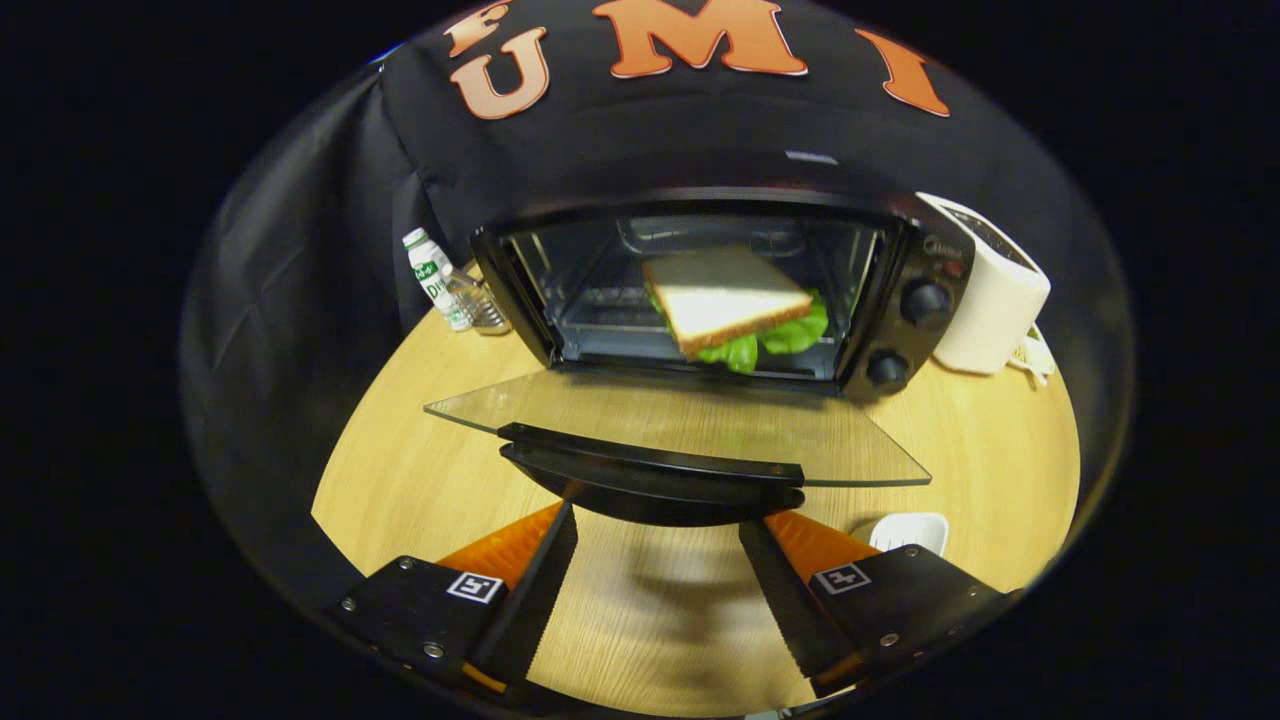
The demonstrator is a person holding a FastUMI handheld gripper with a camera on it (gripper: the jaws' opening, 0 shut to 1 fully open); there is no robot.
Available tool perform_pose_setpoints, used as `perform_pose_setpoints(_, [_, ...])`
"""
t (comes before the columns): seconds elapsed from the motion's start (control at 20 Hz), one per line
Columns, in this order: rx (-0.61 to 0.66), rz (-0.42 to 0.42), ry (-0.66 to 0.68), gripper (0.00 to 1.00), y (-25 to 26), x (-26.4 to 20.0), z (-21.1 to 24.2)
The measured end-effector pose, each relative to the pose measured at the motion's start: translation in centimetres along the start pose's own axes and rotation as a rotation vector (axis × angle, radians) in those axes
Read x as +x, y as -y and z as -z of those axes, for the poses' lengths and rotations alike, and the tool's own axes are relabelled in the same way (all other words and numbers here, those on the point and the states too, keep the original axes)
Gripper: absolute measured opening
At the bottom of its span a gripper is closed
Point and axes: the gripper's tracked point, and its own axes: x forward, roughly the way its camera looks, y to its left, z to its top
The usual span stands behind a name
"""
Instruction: Open the toaster oven, put the food inside, and close the toaster oven door.
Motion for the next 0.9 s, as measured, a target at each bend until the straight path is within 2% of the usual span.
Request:
perform_pose_setpoints(0.5, [-0.018,0.063,0.168,0.97,2.1,1.2,-11.0])
perform_pose_setpoints(0.55, [-0.002,0.065,0.129,0.97,2.3,1.3,-10.6])
perform_pose_setpoints(0.75, [0.011,0.056,0.129,0.97,2.1,0.3,-10.7])
perform_pose_setpoints(0.9, [-0.023,0.044,0.196,0.97,2.5,-2.8,-12.3])
